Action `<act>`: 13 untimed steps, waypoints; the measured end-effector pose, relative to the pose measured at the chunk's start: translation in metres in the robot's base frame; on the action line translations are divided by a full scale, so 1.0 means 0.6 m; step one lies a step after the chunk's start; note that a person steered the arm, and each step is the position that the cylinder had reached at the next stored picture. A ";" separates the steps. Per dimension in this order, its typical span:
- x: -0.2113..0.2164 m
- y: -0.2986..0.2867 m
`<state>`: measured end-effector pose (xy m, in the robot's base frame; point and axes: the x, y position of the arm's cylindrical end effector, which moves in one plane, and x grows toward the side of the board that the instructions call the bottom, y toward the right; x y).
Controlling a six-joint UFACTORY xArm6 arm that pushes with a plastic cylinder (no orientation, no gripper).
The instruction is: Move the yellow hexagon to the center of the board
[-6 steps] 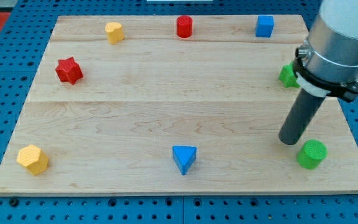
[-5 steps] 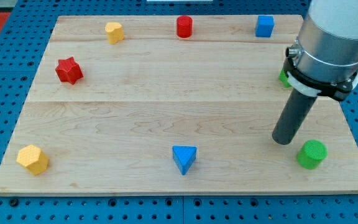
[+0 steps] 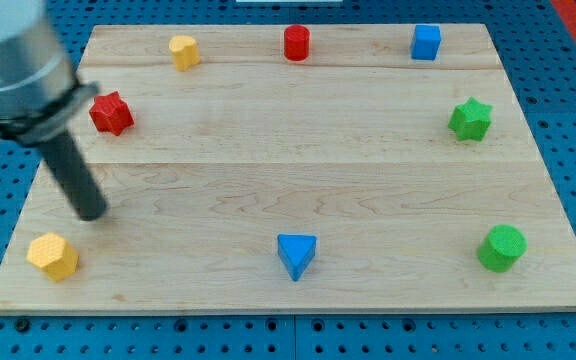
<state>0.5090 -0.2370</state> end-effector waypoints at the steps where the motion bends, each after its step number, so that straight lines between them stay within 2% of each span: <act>1: 0.030 -0.060; 3: 0.126 -0.076; 4: 0.136 -0.040; 6: 0.037 -0.022; 7: 0.051 -0.001; 8: 0.080 -0.020; 10: 0.080 0.083; 12: 0.127 0.116; 13: 0.096 0.133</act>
<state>0.5666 -0.1574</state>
